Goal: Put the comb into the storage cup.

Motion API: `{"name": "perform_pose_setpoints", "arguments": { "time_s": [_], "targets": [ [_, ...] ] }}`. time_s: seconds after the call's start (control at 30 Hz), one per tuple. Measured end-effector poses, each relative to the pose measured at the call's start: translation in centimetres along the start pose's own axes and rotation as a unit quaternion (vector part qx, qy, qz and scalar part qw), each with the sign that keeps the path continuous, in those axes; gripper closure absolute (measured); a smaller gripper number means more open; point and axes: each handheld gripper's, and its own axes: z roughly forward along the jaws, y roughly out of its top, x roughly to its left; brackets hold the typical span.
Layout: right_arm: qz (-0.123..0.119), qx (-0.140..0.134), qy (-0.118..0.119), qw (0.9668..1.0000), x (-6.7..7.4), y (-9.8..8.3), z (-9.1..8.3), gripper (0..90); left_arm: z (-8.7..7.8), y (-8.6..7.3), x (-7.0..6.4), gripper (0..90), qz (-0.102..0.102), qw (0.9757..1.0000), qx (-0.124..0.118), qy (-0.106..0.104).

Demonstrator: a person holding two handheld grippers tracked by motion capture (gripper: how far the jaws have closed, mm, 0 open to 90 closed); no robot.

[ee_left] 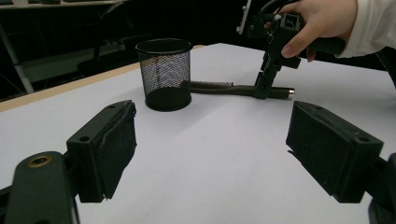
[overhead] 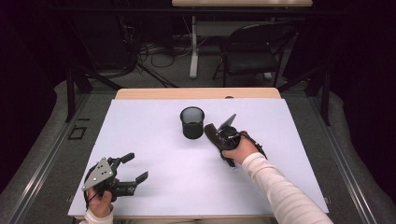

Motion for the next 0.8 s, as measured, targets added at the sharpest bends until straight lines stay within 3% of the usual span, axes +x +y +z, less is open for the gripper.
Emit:
{"name": "perform_pose_setpoints", "arguments": {
  "time_s": [0.13, 0.37, 0.8],
  "targets": [
    [0.022, -0.015, 0.001, 0.9997, 0.16, -0.10, 0.23, 72.3, 0.00, -0.01, 0.01, 16.1, 0.000, 1.0000, 0.001, 0.001],
    [0.033, -0.004, -0.016, 0.9993, 0.44, 0.02, 0.12, 72.6, 0.02, -0.02, 0.04, 16.1, -0.002, 1.0000, -0.001, 0.001],
    [0.040, -0.007, -0.021, 0.9990, 0.57, 0.00, 0.16, 72.9, 0.05, -0.04, 0.05, 16.1, -0.002, 1.0000, 0.000, 0.001]
  ]
}}
